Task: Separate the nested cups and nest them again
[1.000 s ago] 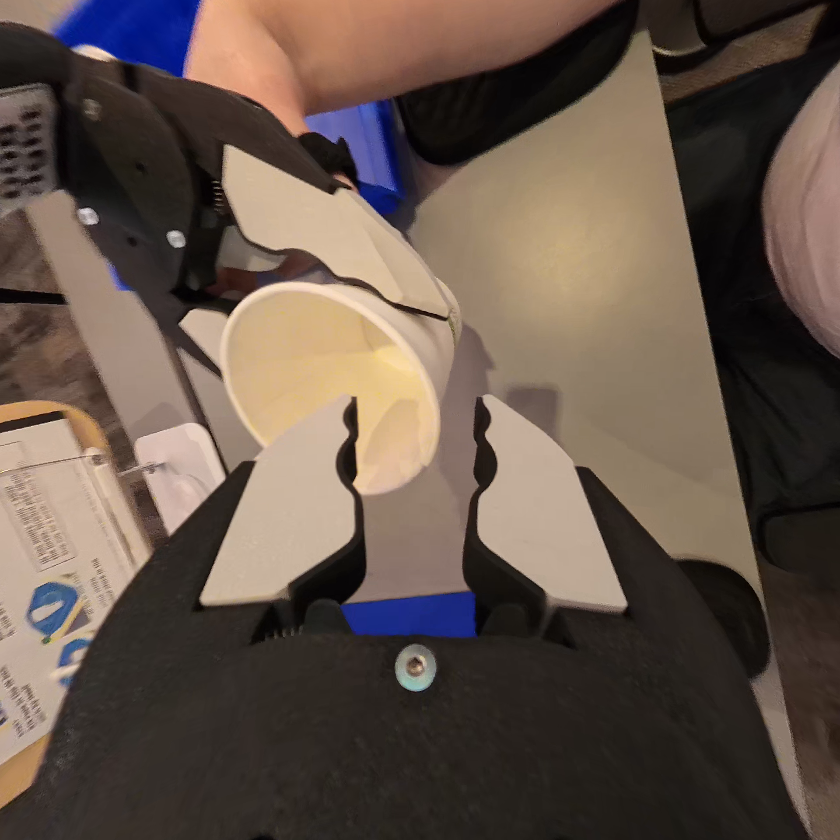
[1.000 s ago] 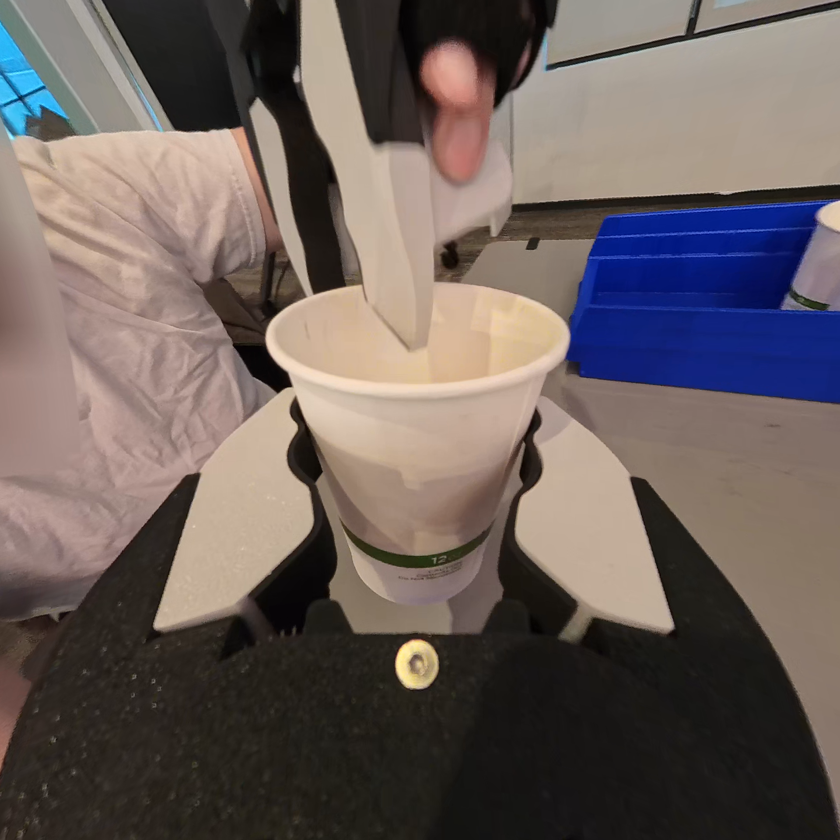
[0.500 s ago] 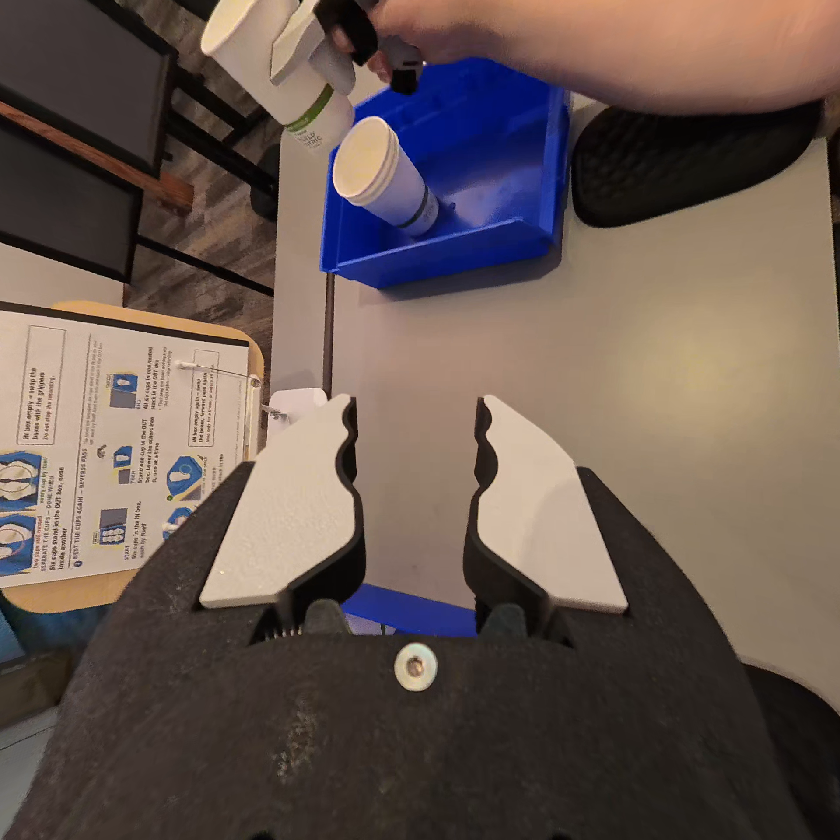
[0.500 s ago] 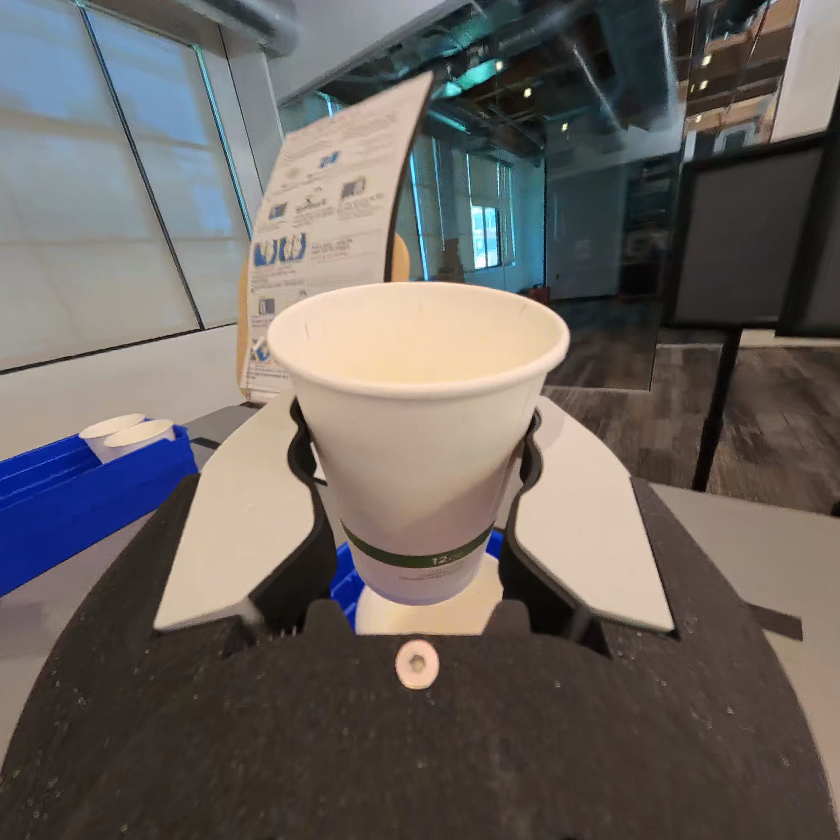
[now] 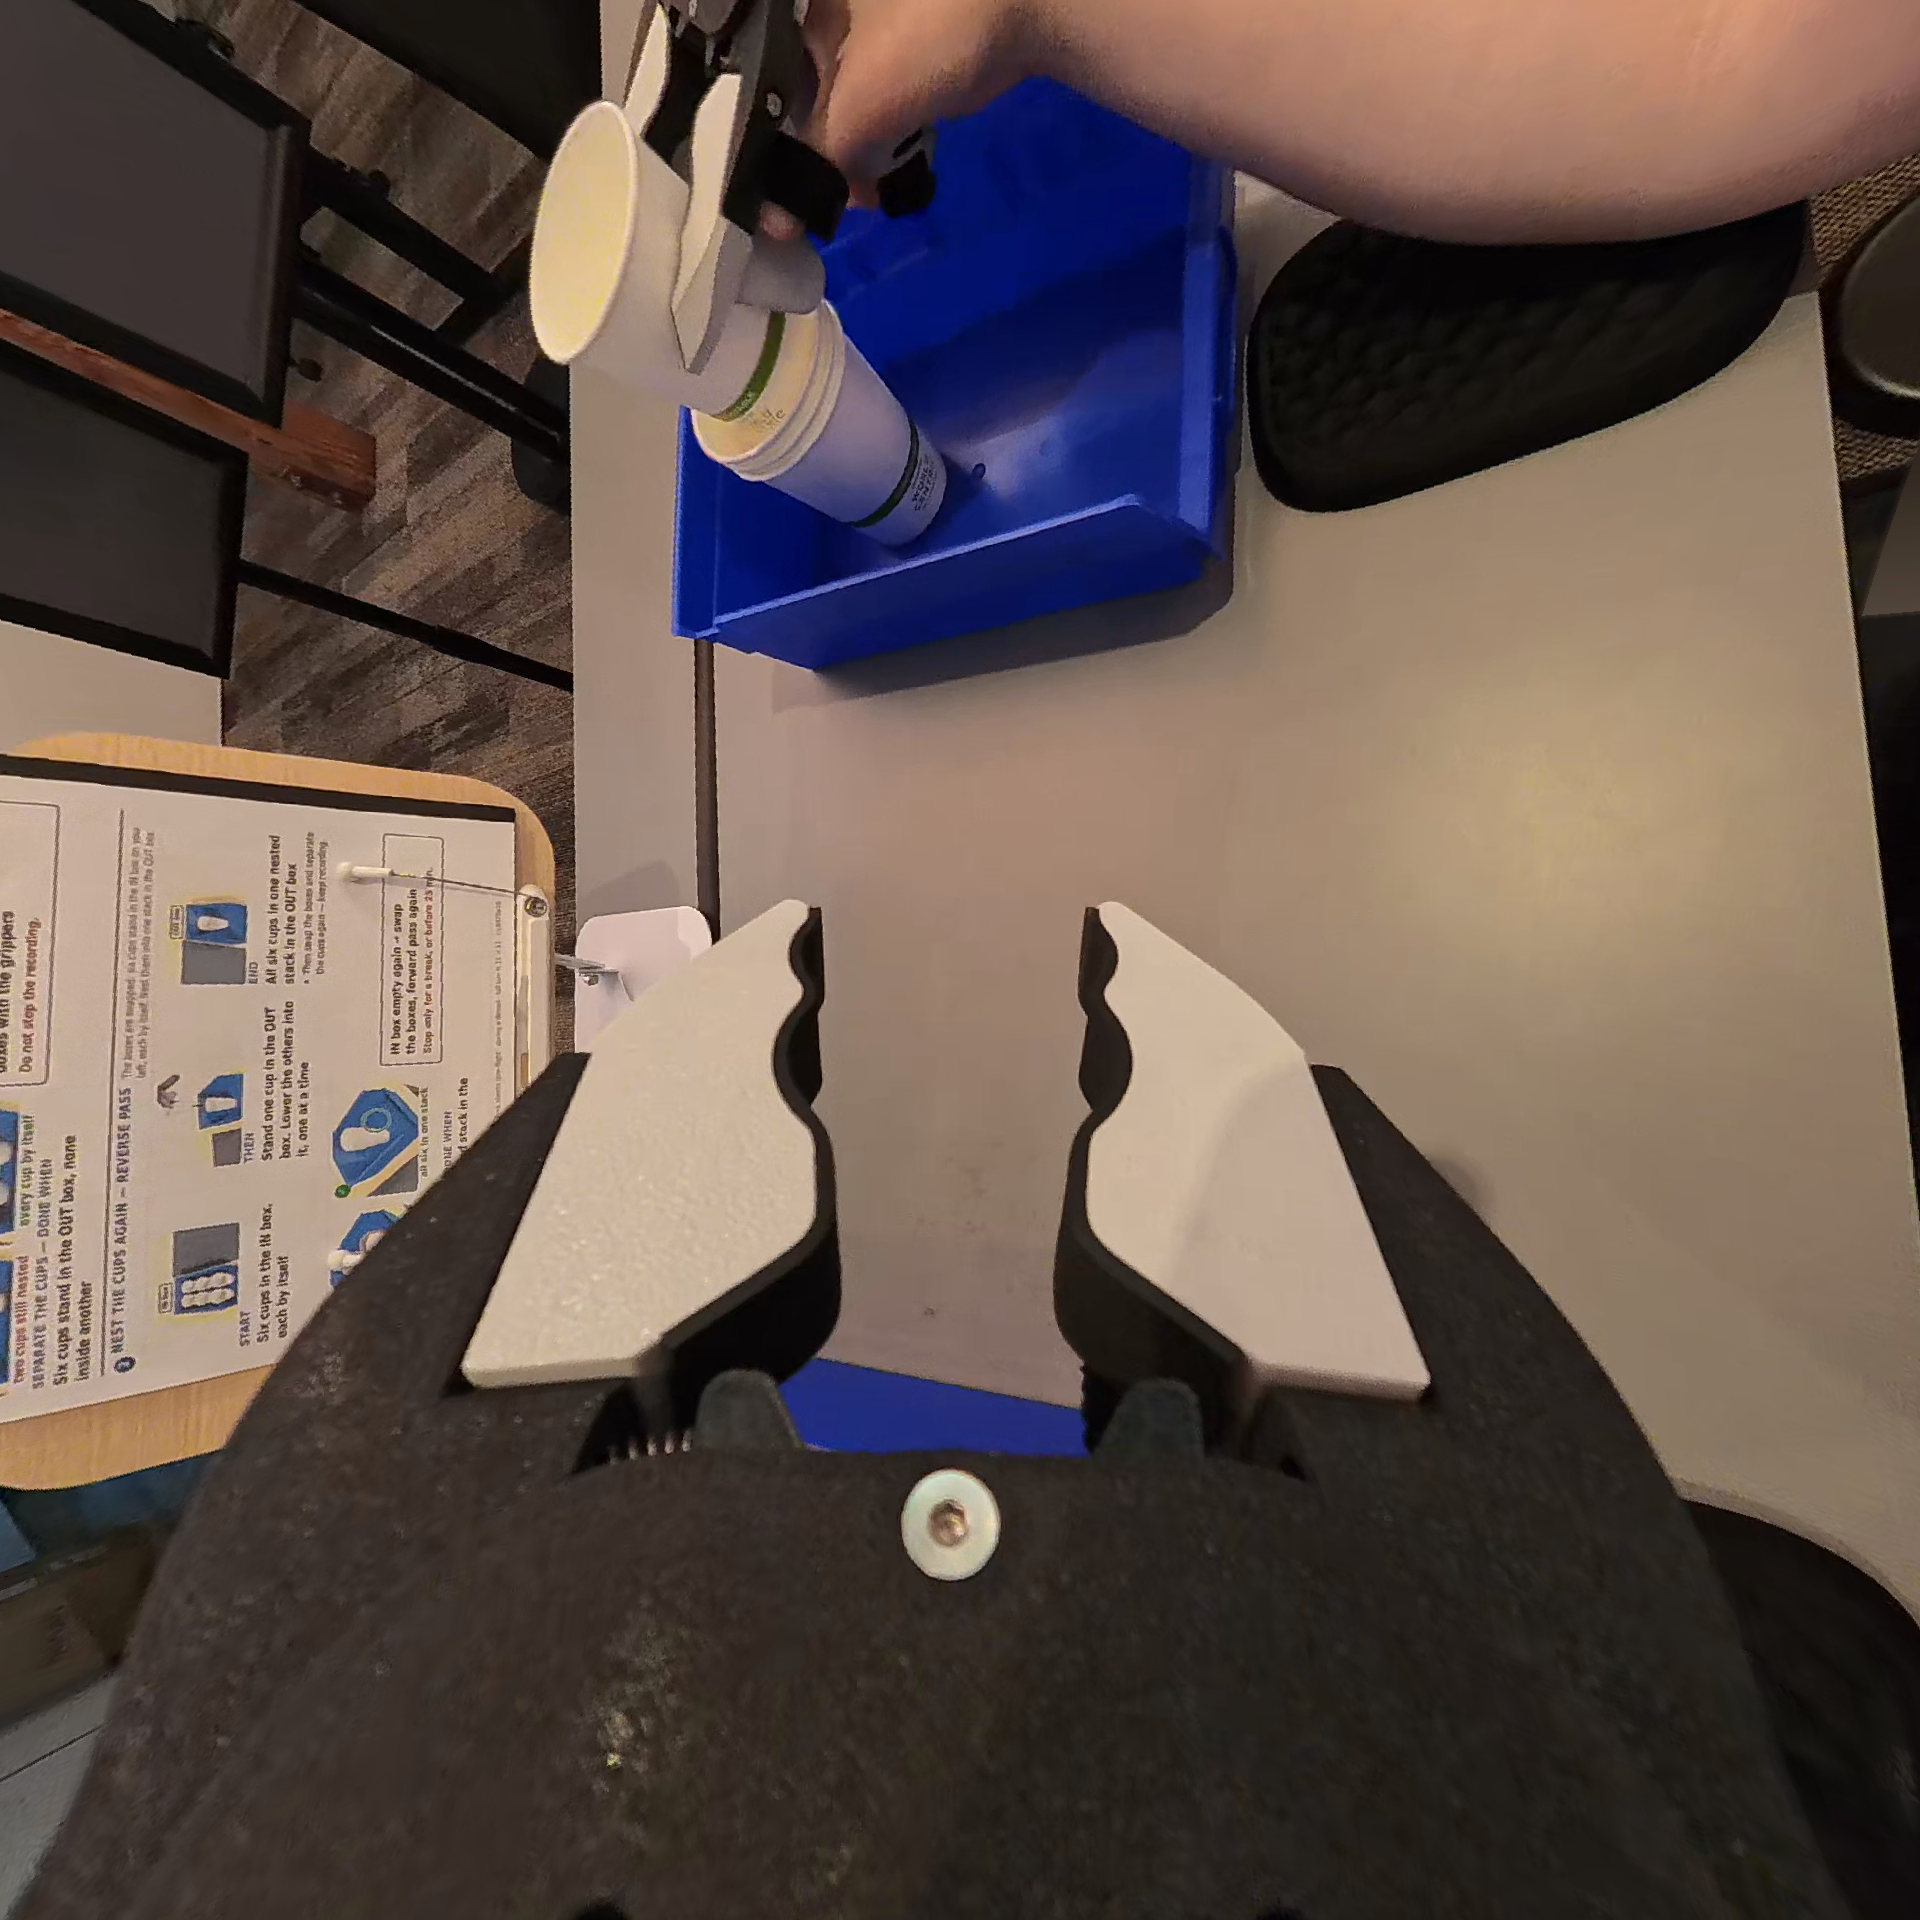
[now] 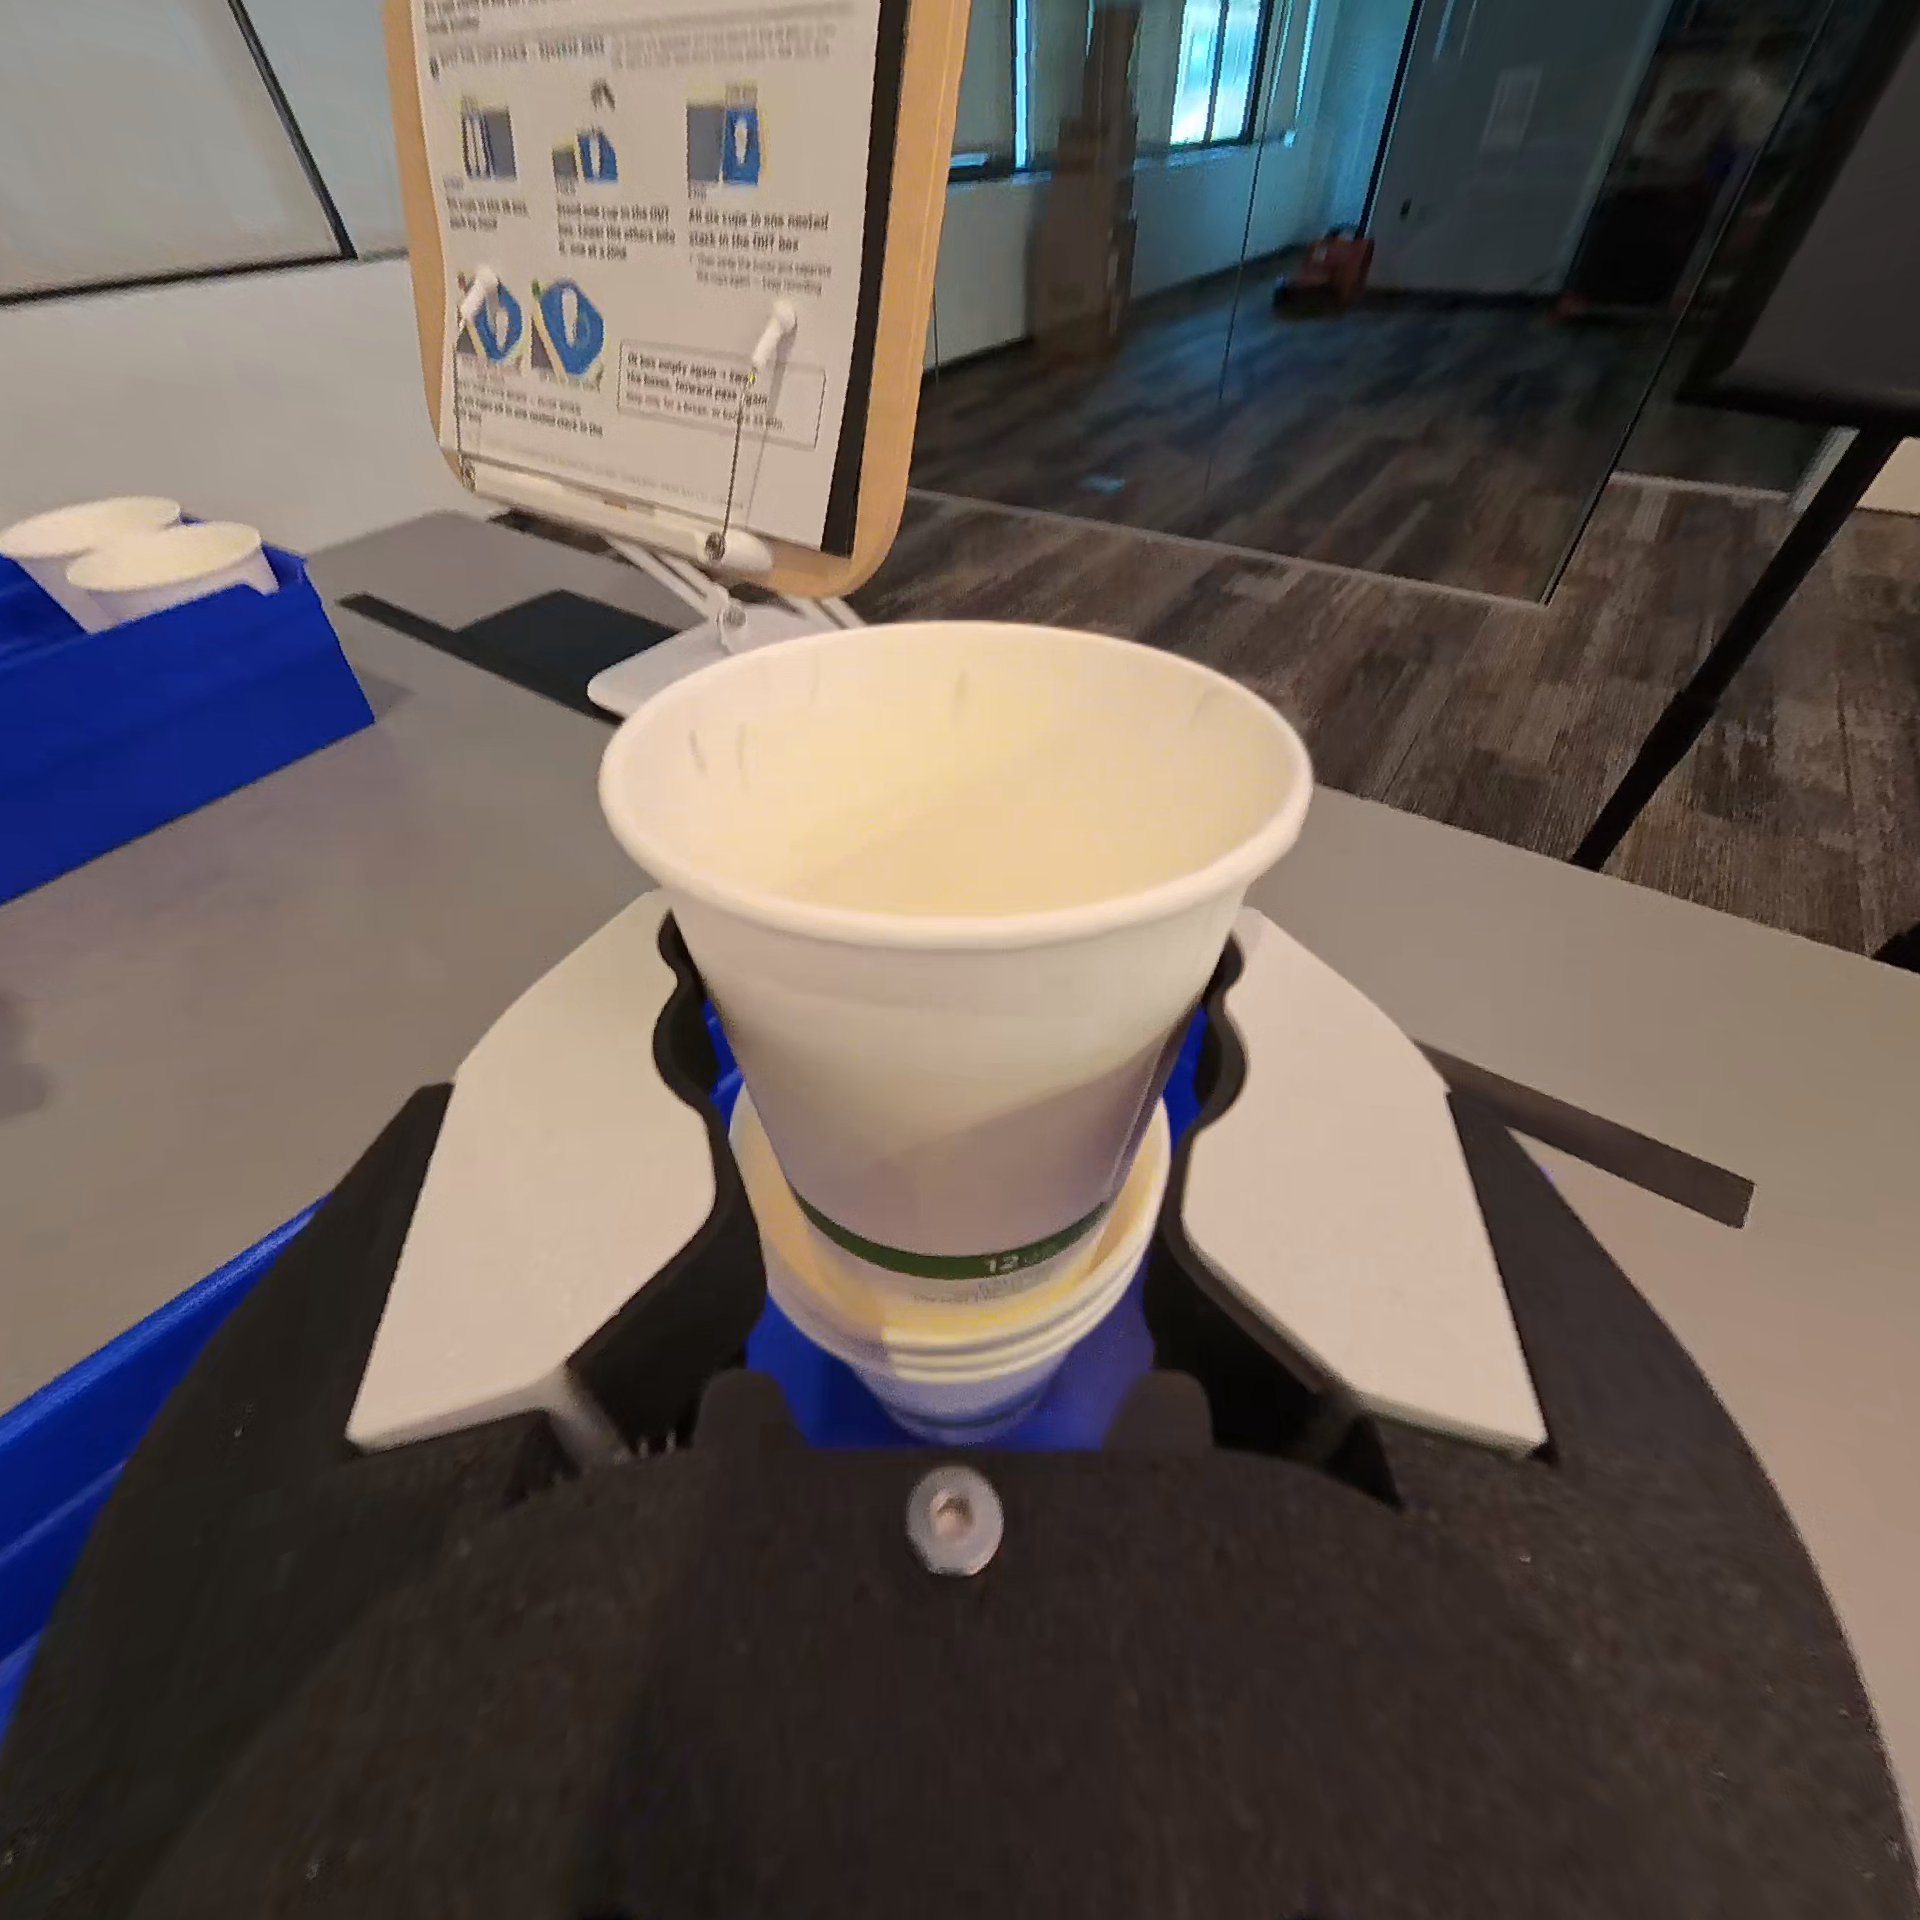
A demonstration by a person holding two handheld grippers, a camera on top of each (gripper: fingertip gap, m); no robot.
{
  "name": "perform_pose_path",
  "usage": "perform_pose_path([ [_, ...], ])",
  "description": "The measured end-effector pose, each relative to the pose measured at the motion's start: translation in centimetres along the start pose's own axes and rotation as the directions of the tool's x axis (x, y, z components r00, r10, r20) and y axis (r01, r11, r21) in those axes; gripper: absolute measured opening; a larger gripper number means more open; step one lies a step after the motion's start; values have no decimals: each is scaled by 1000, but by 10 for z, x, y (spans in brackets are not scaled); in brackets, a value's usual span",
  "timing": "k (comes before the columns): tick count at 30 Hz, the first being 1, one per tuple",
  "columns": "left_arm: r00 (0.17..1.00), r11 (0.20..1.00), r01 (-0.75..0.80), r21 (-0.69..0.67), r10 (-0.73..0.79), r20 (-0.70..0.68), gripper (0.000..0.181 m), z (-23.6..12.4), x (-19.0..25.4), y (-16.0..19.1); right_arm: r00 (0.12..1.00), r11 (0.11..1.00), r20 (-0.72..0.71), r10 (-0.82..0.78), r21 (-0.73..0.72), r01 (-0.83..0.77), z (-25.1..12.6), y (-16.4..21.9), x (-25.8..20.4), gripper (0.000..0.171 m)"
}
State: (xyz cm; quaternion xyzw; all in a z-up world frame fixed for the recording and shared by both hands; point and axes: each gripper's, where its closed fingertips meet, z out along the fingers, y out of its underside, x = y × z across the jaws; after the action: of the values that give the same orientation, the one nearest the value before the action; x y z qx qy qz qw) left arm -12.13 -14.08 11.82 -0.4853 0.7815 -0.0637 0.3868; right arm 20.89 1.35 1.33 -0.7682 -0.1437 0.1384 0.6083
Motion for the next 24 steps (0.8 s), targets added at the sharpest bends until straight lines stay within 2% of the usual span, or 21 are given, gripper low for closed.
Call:
perform_pose_path([
  [4,1000,1000,3,-2,-3,-2,47,1,0,0,999,996,-13,-41,-74,40,-3,7,0,92],
  [9,1000,1000,17,-16,-17,7,47,-3,-5,5,998,979,-7,-68,-194,66,-9,21,-3,103],
  [14,994,995,79,-55,-74,84,48,-14,-29,32,991,973,-42,-126,-200,115,-22,8,-6,111],
  [17,969,969,207,-138,-183,168,50,-22,-58,85,987,977,-44,-156,-152,148,-33,-12,-15,112],
  [20,931,893,324,-313,-243,273,50,-26,-79,168,980,977,-29,-195,-88,192,-40,-33,-31,109],
  [22,916,835,376,-402,-270,296,48,-19,-80,218,974,974,-12,-225,-47,224,-41,-45,-42,108],
  [24,908,800,408,-439,-305,287,44,-4,-78,252,970,970,14,-244,-11,244,-40,-53,-54,107],
])
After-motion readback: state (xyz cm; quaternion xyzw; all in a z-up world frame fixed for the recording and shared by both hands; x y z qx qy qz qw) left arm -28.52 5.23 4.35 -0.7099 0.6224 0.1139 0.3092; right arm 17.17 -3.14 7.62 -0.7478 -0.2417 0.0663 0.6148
